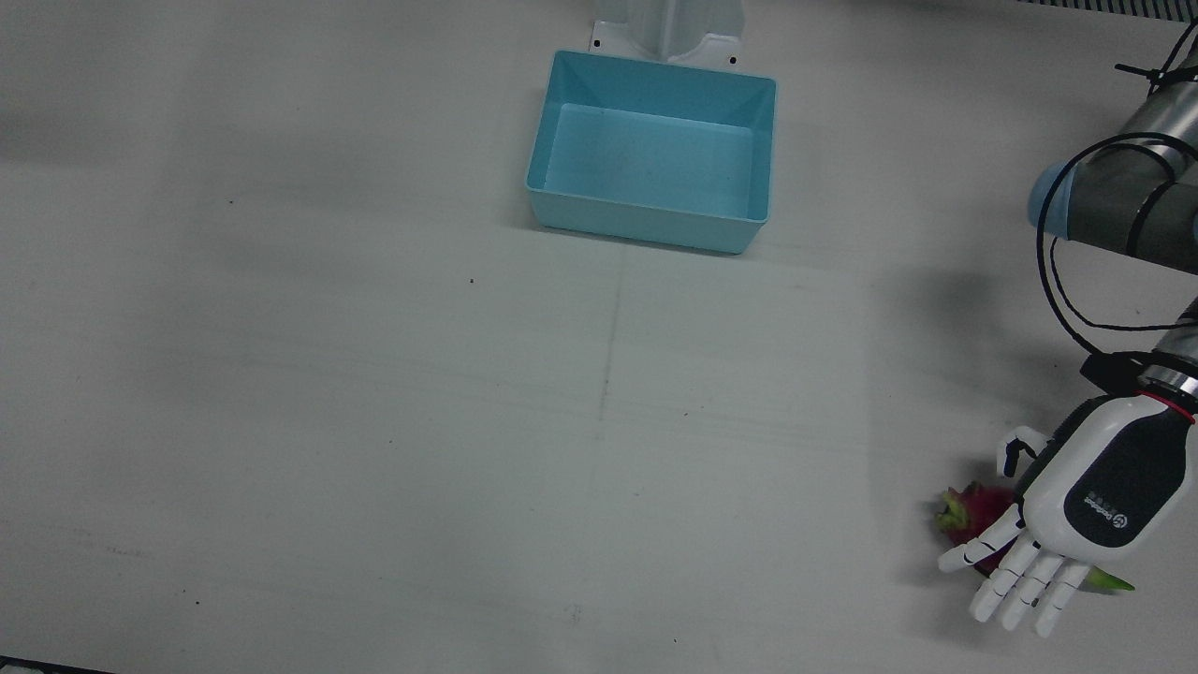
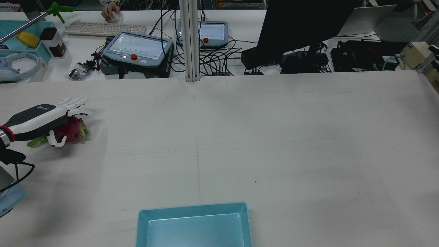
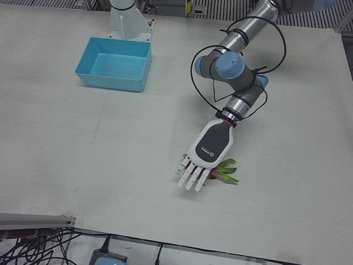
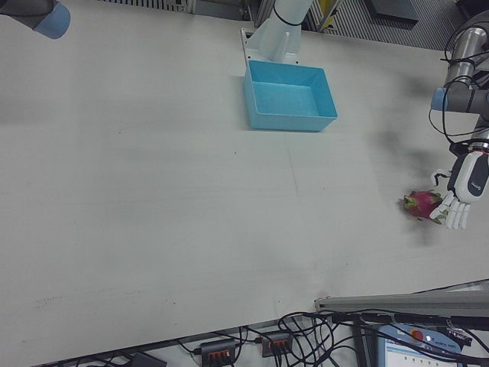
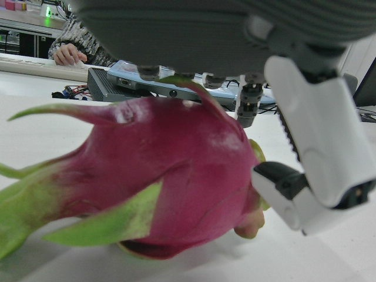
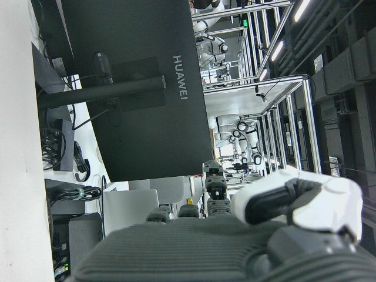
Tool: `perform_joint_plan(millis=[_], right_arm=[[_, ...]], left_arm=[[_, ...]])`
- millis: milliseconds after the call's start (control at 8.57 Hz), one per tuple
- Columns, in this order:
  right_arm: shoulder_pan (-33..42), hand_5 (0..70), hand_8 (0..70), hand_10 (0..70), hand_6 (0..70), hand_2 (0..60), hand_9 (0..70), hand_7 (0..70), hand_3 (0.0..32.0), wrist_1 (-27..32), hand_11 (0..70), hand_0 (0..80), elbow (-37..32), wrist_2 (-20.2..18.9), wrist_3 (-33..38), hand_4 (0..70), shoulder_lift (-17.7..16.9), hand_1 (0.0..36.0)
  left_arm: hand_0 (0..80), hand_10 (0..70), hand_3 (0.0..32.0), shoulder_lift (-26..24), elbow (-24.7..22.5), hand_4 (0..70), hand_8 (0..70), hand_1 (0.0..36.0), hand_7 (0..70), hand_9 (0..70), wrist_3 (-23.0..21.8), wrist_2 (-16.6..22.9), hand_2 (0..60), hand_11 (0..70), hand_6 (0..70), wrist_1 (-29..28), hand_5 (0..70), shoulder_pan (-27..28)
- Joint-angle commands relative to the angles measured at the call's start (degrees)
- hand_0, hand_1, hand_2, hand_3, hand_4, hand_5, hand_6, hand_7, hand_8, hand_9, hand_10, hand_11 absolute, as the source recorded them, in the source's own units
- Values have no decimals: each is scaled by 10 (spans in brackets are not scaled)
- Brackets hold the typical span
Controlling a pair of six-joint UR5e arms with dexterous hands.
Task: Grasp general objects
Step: 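Close the left hand's fingers around the dragon fruit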
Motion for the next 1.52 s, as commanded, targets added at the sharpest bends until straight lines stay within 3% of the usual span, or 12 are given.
perform_joint_plan(millis=[0,700,1050,1167,1283,1400], right_arm=[[0,0,0,0,0,0,0,0,0,0,0,0,0,0,0,0,0,0],[0,0,0,0,0,0,0,0,0,-1,0,0,1,0,0,0,0,0],[0,0,0,0,0,0,0,0,0,-1,0,0,1,0,0,0,0,0],[0,0,0,0,0,0,0,0,0,-1,0,0,1,0,0,0,0,0],[1,0,0,0,0,0,0,0,0,-1,0,0,1,0,0,0,0,0],[0,0,0,0,0,0,0,0,0,-1,0,0,1,0,0,0,0,0]], left_arm=[[392,0,60,0,8,0,0,167,0,0,3,-18,372,13,0,2,163,16],[374,2,70,2,13,0,0,153,0,0,4,-18,352,17,0,1,148,0],[371,1,76,4,14,0,0,157,0,0,19,-17,371,16,0,1,139,-5],[377,5,80,4,18,0,0,189,0,0,25,-18,480,24,0,1,133,-5],[379,6,96,3,35,0,0,191,0,0,29,-18,486,25,0,1,128,-4],[392,7,154,2,39,0,0,207,5,0,37,-17,540,26,0,1,115,-4]])
